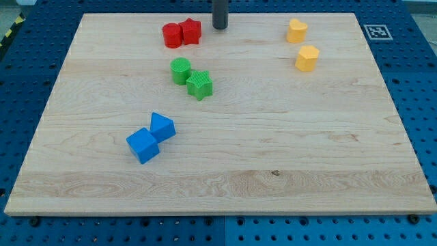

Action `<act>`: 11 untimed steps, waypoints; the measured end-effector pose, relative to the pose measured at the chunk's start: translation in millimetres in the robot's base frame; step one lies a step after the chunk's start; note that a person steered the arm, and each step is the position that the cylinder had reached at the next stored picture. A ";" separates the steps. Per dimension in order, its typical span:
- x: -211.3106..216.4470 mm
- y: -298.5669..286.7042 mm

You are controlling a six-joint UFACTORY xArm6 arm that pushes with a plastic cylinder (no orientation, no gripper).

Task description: Move the yellow heart diagonal to the yellow hexagon

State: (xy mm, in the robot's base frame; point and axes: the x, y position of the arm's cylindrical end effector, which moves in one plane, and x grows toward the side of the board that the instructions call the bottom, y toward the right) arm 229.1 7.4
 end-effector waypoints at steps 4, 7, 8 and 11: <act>-19.6 110.6; 25.1 159.8; 17.3 179.1; 25.2 234.2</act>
